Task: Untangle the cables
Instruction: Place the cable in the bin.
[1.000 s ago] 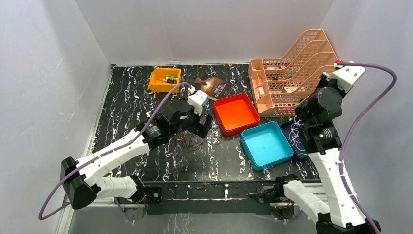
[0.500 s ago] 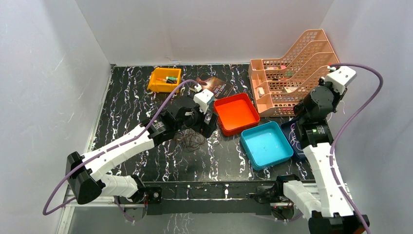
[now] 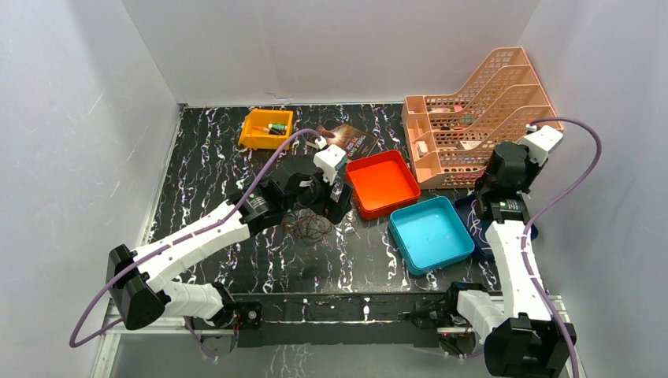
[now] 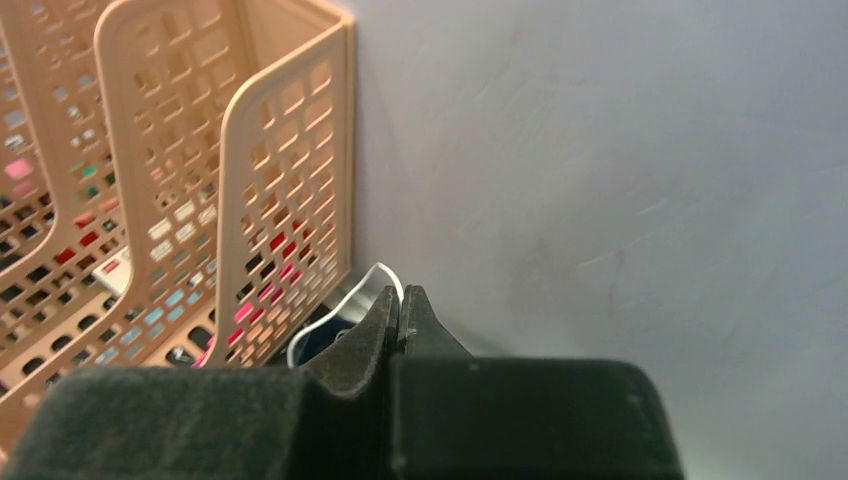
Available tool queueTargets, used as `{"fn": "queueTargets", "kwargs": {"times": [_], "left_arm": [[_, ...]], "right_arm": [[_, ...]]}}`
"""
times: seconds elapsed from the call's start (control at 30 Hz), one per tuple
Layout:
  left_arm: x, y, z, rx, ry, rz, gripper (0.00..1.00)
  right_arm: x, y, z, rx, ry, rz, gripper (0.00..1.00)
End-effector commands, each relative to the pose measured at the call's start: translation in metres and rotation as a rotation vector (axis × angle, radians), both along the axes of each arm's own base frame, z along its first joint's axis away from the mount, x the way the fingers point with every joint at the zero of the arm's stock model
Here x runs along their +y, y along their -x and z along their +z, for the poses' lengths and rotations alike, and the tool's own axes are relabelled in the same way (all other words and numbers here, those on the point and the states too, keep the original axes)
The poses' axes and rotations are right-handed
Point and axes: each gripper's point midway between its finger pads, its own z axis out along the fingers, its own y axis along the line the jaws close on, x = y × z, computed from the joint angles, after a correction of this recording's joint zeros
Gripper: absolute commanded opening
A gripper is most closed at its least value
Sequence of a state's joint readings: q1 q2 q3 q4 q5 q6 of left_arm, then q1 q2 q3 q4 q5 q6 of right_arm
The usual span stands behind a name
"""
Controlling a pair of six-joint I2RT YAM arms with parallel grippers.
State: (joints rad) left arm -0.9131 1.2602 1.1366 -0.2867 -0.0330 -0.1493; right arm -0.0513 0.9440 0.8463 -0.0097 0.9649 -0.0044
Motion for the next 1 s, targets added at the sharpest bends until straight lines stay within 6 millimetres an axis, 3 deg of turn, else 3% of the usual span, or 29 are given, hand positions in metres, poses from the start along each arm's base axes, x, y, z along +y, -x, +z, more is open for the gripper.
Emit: {"fn": "queueTargets", "kwargs": {"times": [0.0, 0.2, 0.37, 0.5, 0.6, 0.73, 0.8, 0.97], "left_arm": [[-0.003, 0.005, 0.016, -0.006, 0.038, -0.018, 0.98], [-0.001, 0.007, 0.013, 0.003, 0.046, -0.005, 0.98], [-0.004, 0.005, 0.015, 0.002, 0.053, -0.010, 0.98], [-0.003, 0.006, 0.014, 0.002, 0.048, -0.016, 0.98], [-0.004, 0.008, 0.014, 0.010, 0.052, -0.017, 0.98], [-0.002, 0.008, 0.012, 0.015, 0.048, -0.015, 0.98], [-0.003, 0.009, 0.010, 0.021, 0.047, -0.015, 0.98], [-0.002, 0.010, 0.008, 0.026, 0.045, -0.015, 0.98]], "right_arm": [[0.012, -0.009, 0.000, -0.117, -0.095, 0.065, 0.00], [0.014, -0.004, 0.033, -0.170, -0.079, 0.092, 0.00], [0.016, -0.007, 0.021, -0.143, -0.091, 0.099, 0.00], [0.017, -0.011, -0.020, -0.152, -0.173, 0.064, 0.02], [0.017, -0.021, -0.080, -0.097, -0.257, 0.008, 0.01], [0.006, -0.020, -0.140, -0.053, -0.368, -0.063, 0.02], [0.004, -0.019, -0.157, -0.043, -0.426, -0.065, 0.02], [0.002, -0.016, -0.179, -0.034, -0.478, -0.080, 0.02]]}}
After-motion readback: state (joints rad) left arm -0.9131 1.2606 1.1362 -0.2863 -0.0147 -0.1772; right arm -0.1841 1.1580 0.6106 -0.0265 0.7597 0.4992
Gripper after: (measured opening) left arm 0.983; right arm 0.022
